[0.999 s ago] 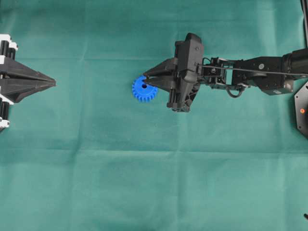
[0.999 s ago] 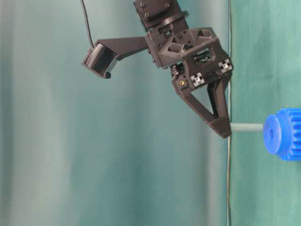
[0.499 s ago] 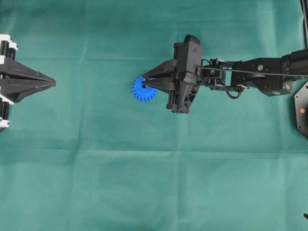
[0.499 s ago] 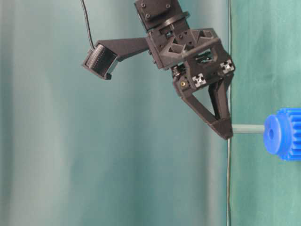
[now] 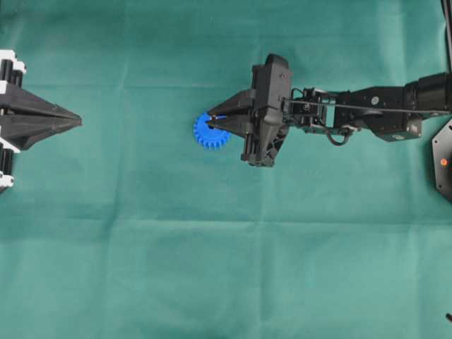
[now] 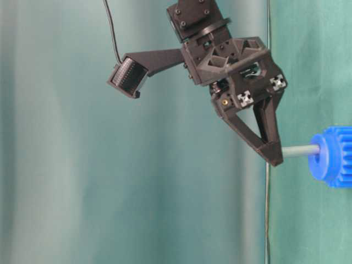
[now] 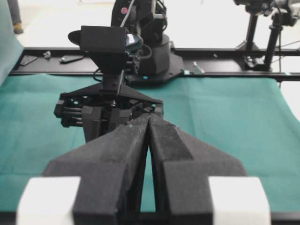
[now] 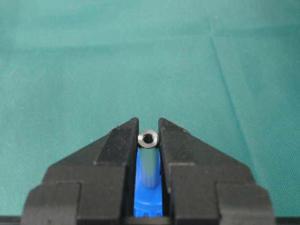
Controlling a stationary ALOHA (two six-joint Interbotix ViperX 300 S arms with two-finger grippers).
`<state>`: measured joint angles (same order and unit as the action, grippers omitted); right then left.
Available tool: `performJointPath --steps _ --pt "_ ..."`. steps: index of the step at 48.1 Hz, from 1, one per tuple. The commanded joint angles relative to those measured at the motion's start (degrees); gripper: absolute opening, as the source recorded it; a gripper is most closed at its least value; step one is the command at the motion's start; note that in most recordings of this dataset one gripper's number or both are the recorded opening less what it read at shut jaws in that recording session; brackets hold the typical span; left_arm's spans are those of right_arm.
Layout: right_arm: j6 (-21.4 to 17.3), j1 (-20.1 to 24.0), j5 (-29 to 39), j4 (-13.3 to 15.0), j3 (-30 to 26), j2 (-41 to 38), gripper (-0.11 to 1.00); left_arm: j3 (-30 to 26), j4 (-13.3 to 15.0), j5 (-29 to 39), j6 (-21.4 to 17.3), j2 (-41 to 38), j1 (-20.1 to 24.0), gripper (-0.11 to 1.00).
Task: Insert the shaft placed at a random location into the center hole of the small gear at another random location.
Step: 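Lower the shaft into the gear hole, adjusting alignment with the right gripper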
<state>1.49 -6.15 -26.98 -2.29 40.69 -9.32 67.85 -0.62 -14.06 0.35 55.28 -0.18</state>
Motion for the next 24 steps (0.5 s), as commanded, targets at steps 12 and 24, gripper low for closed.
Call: performJointPath --steps 12,24 --pt "0.8 0.1 -0.6 -0.1 -1.1 1.9 0.13 -1.6 -0.2 -0.6 0.0 -0.3 -0.2 0.0" --pt "1.0 0.1 -0.5 0.2 -1.4 3.5 0.13 -1.6 -0.2 -0.6 0.0 -0.4 -0.2 0.0"
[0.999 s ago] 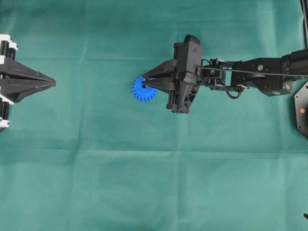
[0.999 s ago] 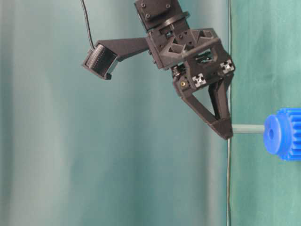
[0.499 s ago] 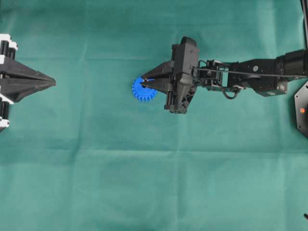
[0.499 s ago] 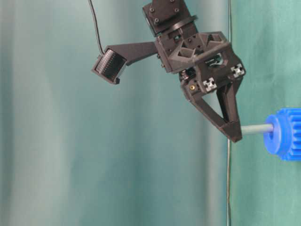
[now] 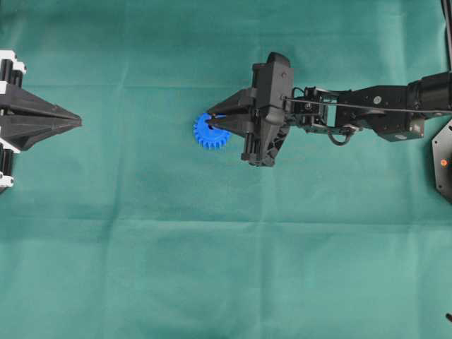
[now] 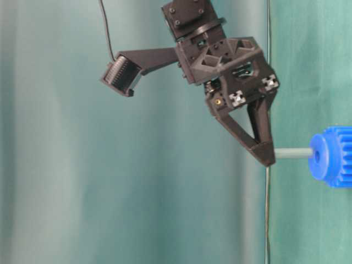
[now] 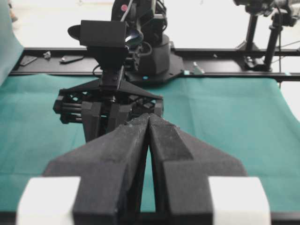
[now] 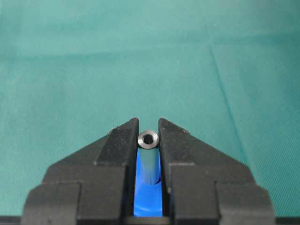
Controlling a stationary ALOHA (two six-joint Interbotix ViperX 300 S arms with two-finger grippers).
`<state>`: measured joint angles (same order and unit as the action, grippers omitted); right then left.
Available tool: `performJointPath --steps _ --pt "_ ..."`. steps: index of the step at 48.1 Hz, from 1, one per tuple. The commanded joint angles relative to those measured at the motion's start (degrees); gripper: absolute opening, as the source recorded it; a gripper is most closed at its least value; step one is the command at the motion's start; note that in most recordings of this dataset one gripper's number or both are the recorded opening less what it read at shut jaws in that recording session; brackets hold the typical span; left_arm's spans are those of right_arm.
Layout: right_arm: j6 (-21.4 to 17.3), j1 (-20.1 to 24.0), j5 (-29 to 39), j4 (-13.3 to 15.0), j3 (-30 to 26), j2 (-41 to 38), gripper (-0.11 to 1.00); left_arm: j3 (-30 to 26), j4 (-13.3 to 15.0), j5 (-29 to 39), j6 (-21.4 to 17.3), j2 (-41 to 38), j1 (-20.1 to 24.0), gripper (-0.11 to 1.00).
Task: Insert the shaft placed at a random location into the center hole of the small gear at another random location.
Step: 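Lower the shaft into the gear hole, adjusting alignment with the right gripper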
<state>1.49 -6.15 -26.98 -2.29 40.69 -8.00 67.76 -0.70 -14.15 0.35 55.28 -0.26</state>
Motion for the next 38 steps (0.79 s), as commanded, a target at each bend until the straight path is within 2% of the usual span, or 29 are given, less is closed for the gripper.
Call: performJointPath --steps 1,38 --pt "1.1 0.1 -0.6 0.1 -1.5 2.3 0.13 -1.5 -0.1 -0.5 0.0 -0.4 -0.1 0.0" --pt "1.1 -0.3 -2.5 -0.3 -2.5 -2.7 0.13 -1.4 -0.1 -0.6 0.0 -0.4 -0.1 0.0"
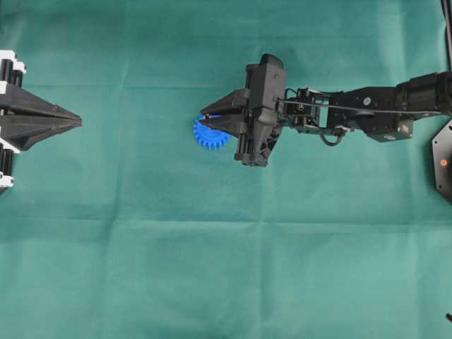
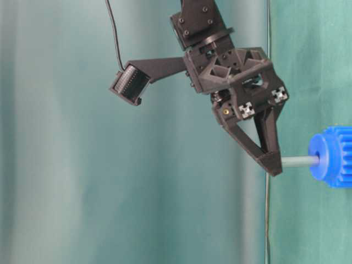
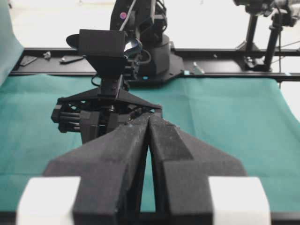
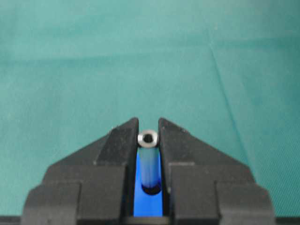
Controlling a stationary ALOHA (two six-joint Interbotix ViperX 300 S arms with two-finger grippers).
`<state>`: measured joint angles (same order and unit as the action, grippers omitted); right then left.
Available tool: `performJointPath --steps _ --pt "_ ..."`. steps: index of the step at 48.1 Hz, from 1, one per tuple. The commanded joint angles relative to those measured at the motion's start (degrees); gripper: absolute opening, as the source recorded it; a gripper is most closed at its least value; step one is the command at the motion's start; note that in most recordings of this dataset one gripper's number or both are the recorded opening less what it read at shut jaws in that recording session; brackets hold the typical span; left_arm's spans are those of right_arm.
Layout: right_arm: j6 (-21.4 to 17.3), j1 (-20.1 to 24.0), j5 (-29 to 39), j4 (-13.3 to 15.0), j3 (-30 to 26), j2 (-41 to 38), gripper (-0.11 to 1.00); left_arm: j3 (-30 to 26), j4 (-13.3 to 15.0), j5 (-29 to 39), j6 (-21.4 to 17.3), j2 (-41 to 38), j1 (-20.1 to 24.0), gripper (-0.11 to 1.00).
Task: Insert the shaft placed at a random location into the center hole of the small gear at another random location.
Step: 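Lower the shaft into the gear hole, adjusting alignment with the right gripper, then open the right gripper and lift it away from the inserted shaft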
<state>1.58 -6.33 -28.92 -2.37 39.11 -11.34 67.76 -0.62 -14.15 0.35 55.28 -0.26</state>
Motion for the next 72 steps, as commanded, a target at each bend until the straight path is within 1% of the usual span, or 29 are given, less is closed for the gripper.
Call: performJointPath --steps 1,8,20,28,47,72 --pt "1.0 -0.1 -0.6 -0.2 -0.8 0.7 0.13 -1.4 -0.2 -0.6 0.0 -0.4 -0.1 0.0" --pt "1.0 -0.4 -0.4 -0.2 -0.7 1.3 0.13 -1.4 -0.2 -0.6 0.0 -0.4 -0.1 0.0" --pt "1.7 -0.6 0.0 0.0 0.3 5.0 0.13 -1.4 -0.2 -0.6 0.0 -0.4 0.0 0.0" --pt "1.7 -0.5 0.2 0.0 0.4 5.2 0.13 -1.4 -0.2 -0.5 0.0 -0.5 -0.1 0.0" --pt "1.0 0.0 -0.2 -0.3 -0.2 1.8 0.13 -1.4 -0.2 -0.5 0.0 -0.4 -0.1 0.0" --pt "1.0 0.0 -0.3 -1.1 -0.8 -2.0 0.13 -1.4 -0.2 -0.5 0.0 -0.4 -0.1 0.0"
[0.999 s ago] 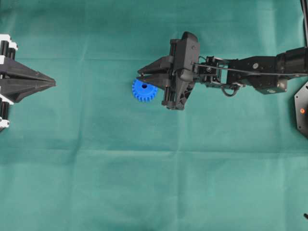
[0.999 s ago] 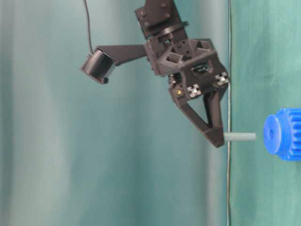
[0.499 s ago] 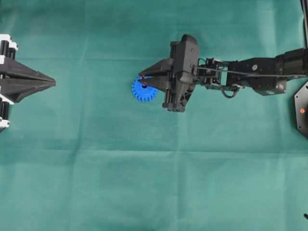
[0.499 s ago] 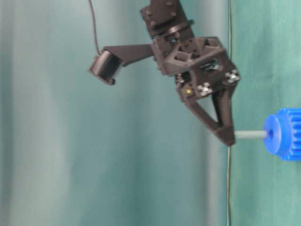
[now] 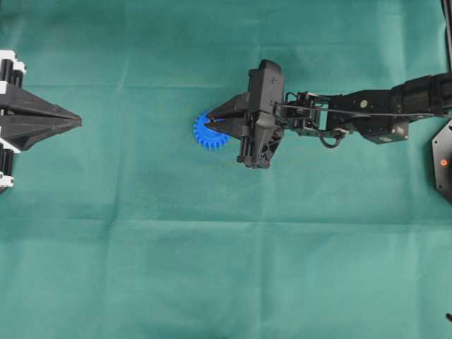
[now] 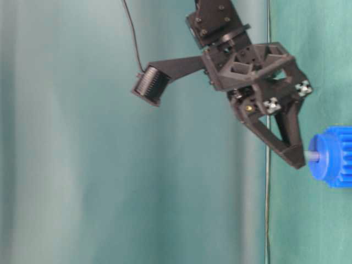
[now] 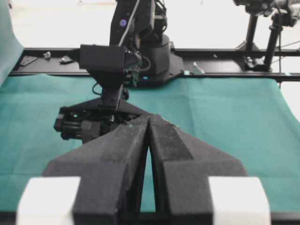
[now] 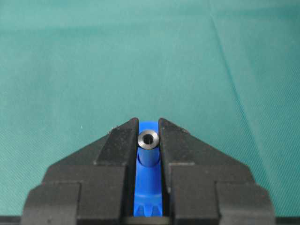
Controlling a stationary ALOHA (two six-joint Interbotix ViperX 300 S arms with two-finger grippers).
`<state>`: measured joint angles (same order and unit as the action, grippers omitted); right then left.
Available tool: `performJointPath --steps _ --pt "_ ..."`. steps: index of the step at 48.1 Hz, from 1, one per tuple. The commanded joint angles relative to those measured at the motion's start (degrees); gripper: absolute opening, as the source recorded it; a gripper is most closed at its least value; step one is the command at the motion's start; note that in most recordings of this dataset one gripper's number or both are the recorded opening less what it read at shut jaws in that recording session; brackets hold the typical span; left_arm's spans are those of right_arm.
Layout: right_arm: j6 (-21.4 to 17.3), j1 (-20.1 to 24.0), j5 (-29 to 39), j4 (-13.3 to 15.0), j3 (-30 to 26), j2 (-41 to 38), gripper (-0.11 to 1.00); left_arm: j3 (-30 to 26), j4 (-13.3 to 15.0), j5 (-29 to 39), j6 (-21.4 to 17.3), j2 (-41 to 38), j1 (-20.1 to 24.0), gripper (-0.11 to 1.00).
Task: Insert the shaft placed at a random location into the center hole of the small gear at another random location.
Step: 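Open the right gripper and lift it away from the inserted shaft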
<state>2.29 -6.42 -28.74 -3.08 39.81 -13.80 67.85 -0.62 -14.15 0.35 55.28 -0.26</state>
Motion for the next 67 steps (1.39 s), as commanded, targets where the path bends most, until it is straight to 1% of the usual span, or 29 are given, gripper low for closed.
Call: performJointPath --steps 1,6,15,34,36,37,44,46,47,49,56,67 --pt "0.3 0.2 -0.4 -0.4 -1.5 0.3 0.13 -1.5 -0.2 -0.6 0.0 -0.4 -0.1 0.0" --pt "0.3 0.1 -0.4 -0.5 -1.7 -0.4 0.13 -1.5 -0.2 -0.6 0.0 -0.4 -0.1 0.0" --pt "0.2 -0.3 -0.4 -1.5 -1.8 -0.8 0.13 -1.5 -0.2 -0.6 0.0 -0.5 0.0 0.0" --pt "-0.5 -0.4 -0.4 -1.7 -1.8 -0.8 0.14 -1.5 -0.2 -0.6 -0.1 -0.5 0.0 0.0" --pt "-0.5 -0.4 -0.4 -1.8 -1.8 -0.7 0.19 -1.5 -0.2 -0.5 -0.1 -0.5 -0.1 0.0" --pt "-0.5 -0.4 -0.4 -1.8 -1.8 -0.7 0.24 -1.4 -0.2 -0.6 -0.1 -0.5 -0.1 0.0" --pt "-0.6 -0.1 -0.4 -1.8 -2.4 -0.4 0.69 -1.5 -0.2 -0.5 -0.1 -0.5 -0.1 0.0" --pt "-0.5 0.1 -0.4 -1.7 -2.4 0.1 0.8 -1.4 -0.2 -0.5 -0.1 -0.5 -0.1 0.0" --pt "-0.5 0.2 -0.4 -1.7 -2.4 0.4 0.84 -1.5 -0.2 -0.5 -0.1 -0.5 -0.1 0.0" --pt "-0.5 0.2 -0.4 -1.7 -2.4 1.0 0.84 -1.5 -0.2 -0.5 -0.1 -0.5 -0.1 0.0" --pt "-0.4 0.3 0.4 -1.7 -1.7 3.9 0.76 -1.5 -0.2 -0.5 -0.1 -0.5 -0.1 0.0" --pt "-0.2 0.4 2.3 -1.5 -0.1 8.5 0.77 -1.5 -0.2 -0.4 0.0 -0.4 -0.1 0.0"
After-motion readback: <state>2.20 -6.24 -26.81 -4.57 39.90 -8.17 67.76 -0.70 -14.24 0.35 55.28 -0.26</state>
